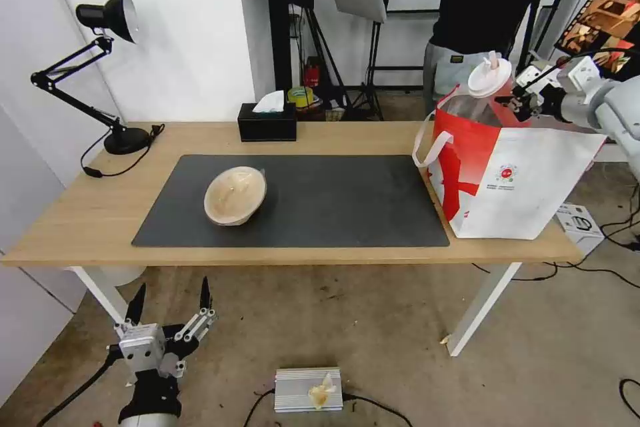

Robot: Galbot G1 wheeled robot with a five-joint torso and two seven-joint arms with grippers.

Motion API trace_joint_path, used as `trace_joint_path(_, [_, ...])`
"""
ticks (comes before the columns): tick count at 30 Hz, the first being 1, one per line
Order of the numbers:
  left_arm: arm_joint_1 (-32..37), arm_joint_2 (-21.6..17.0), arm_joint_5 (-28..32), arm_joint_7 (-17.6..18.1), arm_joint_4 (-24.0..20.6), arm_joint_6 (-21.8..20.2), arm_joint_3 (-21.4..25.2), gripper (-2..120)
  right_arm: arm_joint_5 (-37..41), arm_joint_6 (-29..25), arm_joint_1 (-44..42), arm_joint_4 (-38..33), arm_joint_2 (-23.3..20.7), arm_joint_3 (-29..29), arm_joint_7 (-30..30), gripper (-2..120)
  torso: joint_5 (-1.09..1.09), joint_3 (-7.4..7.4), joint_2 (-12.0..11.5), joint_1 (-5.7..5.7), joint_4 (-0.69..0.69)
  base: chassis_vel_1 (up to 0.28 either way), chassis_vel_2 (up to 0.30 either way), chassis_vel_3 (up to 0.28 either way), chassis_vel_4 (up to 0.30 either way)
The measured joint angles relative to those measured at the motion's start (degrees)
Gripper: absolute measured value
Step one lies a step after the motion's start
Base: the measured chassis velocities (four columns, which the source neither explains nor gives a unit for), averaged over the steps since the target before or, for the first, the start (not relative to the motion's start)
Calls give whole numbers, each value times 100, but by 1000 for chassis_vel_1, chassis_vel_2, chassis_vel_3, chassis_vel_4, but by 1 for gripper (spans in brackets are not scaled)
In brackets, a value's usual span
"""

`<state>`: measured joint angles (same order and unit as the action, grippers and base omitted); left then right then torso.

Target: Pick up the trash from the table and place it into the takeout bag.

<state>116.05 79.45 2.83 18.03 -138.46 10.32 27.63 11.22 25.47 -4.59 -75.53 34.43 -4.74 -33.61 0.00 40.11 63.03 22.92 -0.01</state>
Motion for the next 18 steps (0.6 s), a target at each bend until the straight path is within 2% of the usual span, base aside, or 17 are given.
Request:
trace_joint_path(1, [0, 3, 1, 1, -3, 0, -1, 100, -53, -3, 19, -12, -9, -12, -17, 14, 0, 0, 0, 0, 1, 0, 0, 0, 0])
trace_joint_path(3, [0, 7, 1, 1, -3, 0, -3, 100, -79, -4, 34, -18, -19, -24, -45, 18, 0, 0, 0, 0, 1, 0, 0, 0, 0])
trace_joint_path(6, [-8, 12, -1, 1, -4, 0, -6, 100, -136, -8, 66, -15, -37, -47, -83, 32, 0, 0, 0, 0, 1, 0, 0, 0, 0])
trace_joint_path(7, [-8, 12, -1, 1, -4, 0, -6, 100, -136, -8, 66, -15, -37, -47, -83, 32, 0, 0, 0, 0, 1, 0, 0, 0, 0])
trace_joint_path(11, [-12, 120, -36, 3, -9, 0, -53, 100, -237, -61, 54, -14, -70, -27, -101, 51, 0, 0, 0, -1, 1, 0, 0, 0, 0])
trace_joint_path(12, [-12, 120, -36, 3, -9, 0, -53, 100, -237, -61, 54, -14, -70, -27, -101, 51, 0, 0, 0, -1, 1, 0, 0, 0, 0])
trace_joint_path(16, [14, 123, -61, 2, -15, 0, -71, 100, -368, -146, -5, -6, -116, 12, -149, 68, 0, 0, 0, 0, 1, 0, 0, 0, 0])
trace_joint_path(17, [14, 123, -61, 2, -15, 0, -71, 100, -368, -146, -5, -6, -116, 12, -149, 68, 0, 0, 0, 0, 1, 0, 0, 0, 0])
trace_joint_path(18, [18, 114, -61, 2, -25, 0, -68, 100, -379, -156, -18, -10, -141, 19, -153, 74, 0, 0, 0, 0, 1, 0, 0, 0, 0])
